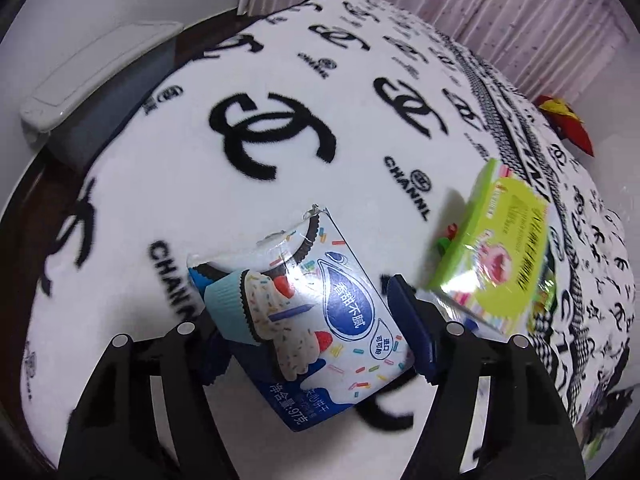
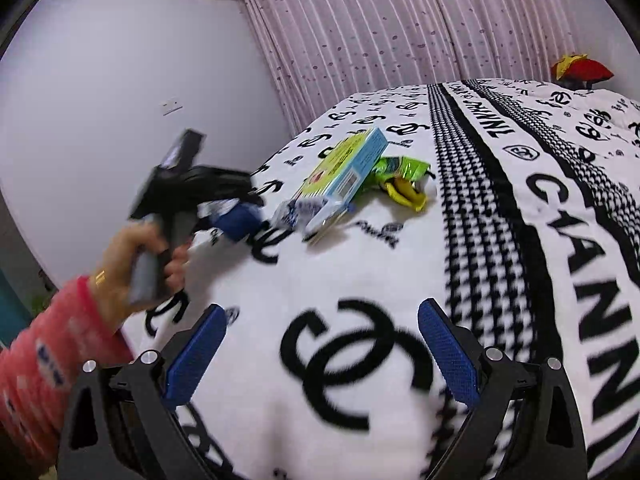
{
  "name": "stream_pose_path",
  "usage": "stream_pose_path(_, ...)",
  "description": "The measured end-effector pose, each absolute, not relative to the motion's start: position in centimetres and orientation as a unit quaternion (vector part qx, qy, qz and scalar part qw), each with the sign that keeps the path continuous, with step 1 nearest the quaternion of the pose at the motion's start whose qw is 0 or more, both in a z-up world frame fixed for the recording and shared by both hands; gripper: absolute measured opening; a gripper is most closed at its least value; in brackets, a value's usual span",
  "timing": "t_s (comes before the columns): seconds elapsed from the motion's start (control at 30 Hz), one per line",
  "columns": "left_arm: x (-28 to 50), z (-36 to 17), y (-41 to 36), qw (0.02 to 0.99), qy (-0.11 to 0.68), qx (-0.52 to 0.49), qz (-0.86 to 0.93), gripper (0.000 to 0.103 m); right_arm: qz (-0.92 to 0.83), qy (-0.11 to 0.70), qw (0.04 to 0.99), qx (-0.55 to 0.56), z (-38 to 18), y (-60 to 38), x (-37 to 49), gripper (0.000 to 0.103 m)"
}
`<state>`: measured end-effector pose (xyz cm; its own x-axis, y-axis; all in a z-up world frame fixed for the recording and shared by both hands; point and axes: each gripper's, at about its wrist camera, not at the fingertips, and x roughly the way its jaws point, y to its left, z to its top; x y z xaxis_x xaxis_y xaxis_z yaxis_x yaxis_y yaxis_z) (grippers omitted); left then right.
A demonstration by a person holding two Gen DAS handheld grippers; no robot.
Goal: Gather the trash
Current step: 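Hold the cupcake box in the left tool while the right tool grasps the white sachet, then release the cupcake box and white sachet into the orange bin with both tools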
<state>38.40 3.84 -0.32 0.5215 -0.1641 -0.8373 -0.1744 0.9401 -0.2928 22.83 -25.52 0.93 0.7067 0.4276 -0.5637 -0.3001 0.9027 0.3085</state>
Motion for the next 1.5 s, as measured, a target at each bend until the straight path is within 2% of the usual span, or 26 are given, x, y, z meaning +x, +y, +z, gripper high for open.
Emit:
stream_pose_path(0.3,31.0,3.0,5.1,0.892,0.436,-0.121,-0.010,0.068,0.182,0.338,0.919,0.088,0.6,-22.2,30.4,0.095)
stream_pose_path(0.47,27.2,3.2,5.3,0.901,0.422,-0.102,-0.020,0.068,0.163,0.380,0.902,0.122,-1.6,-20.3,36.6,0.095)
stream_pose_path(0.5,26.6,3.1,5.3,0.901,0.421,-0.099,-0.021,0.068,0.160,0.390,0.898,0.128,-2.1,-20.1,37.4,0.092)
stream_pose_path(0.53,26.0,3.1,5.4,0.902,0.420,-0.097,-0.024,0.068,0.155,0.397,0.895,0.130,-2.5,-19.8,37.9,0.086)
stream_pose_path(0.6,24.9,3.0,5.4,0.903,0.418,-0.096,-0.025,0.068,0.151,0.411,0.889,0.133,-3.1,-19.3,38.5,0.040)
stream_pose_path(0.63,24.5,2.9,5.5,0.902,0.419,-0.098,-0.029,0.068,0.155,0.419,0.884,0.142,-3.4,-19.2,38.5,0.033)
stream_pose_path(0.67,24.1,2.9,5.5,0.902,0.420,-0.100,-0.032,0.068,0.158,0.420,0.881,0.153,-3.6,-19.3,38.2,0.028)
stream_pose_path(0.83,22.2,2.6,5.2,0.899,0.421,-0.107,-0.045,0.068,0.153,0.398,0.892,0.147,-2.2,-20.2,34.4,0.018)
stream_pose_path(0.87,21.7,2.6,5.0,0.899,0.422,-0.108,-0.048,0.068,0.153,0.395,0.894,0.145,-1.8,-20.5,33.5,0.014)
stream_pose_path(1.2,14.7,2.2,1.1,0.893,0.425,-0.087,-0.118,0.068,0.157,0.362,0.914,0.094,1.2,-23.4,20.1,0.011)
stream_pose_path(1.5,5.7,-1.5,-3.9,0.870,0.453,-0.017,-0.191,0.069,0.120,0.363,0.924,0.024,-1.8,-24.8,4.6,0.011)
